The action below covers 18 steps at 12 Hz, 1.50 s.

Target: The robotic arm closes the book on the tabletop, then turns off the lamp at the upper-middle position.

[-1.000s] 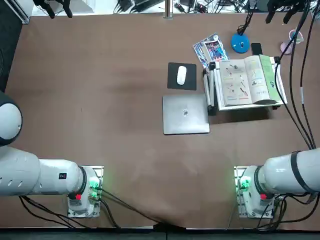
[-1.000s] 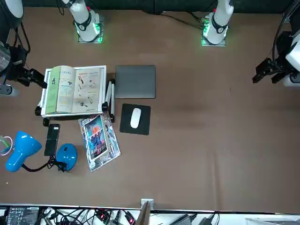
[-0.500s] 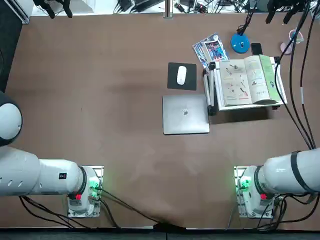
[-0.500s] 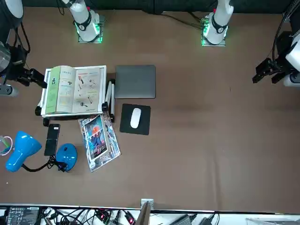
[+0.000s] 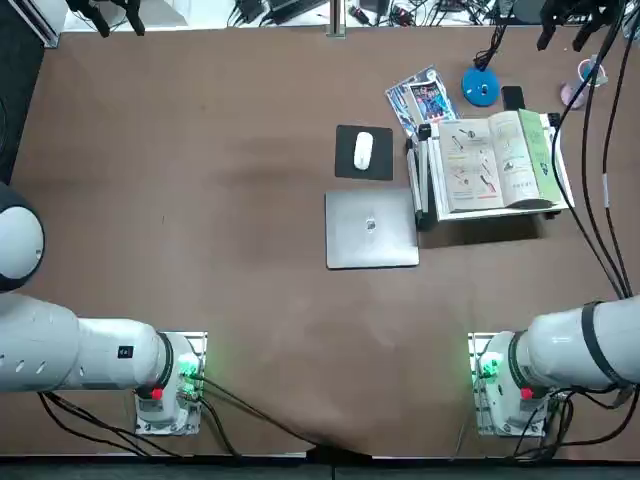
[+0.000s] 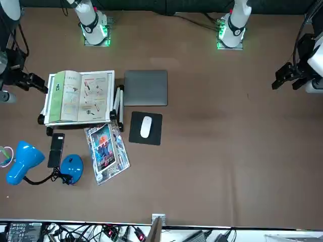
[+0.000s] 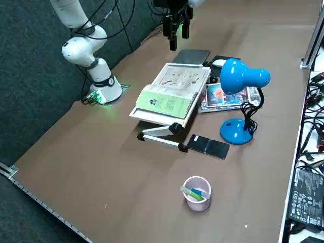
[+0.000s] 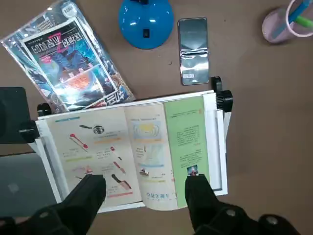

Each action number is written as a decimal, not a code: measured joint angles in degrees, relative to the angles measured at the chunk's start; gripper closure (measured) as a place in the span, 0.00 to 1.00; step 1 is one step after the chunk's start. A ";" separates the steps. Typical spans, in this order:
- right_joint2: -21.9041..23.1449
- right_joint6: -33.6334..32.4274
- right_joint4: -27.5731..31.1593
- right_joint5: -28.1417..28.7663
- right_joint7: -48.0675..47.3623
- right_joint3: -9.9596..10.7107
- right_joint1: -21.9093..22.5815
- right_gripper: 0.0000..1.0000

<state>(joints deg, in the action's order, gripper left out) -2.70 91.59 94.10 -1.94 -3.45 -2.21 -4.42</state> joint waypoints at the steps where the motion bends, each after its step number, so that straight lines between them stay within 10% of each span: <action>1: 0.00 -0.22 0.00 0.09 0.52 0.08 -0.49 0.00; 18: -1.12 -2.90 6.19 17.49 19.22 0.55 -19.85 0.00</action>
<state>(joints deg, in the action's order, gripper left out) -3.82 88.69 100.29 15.54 15.77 -1.67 -24.28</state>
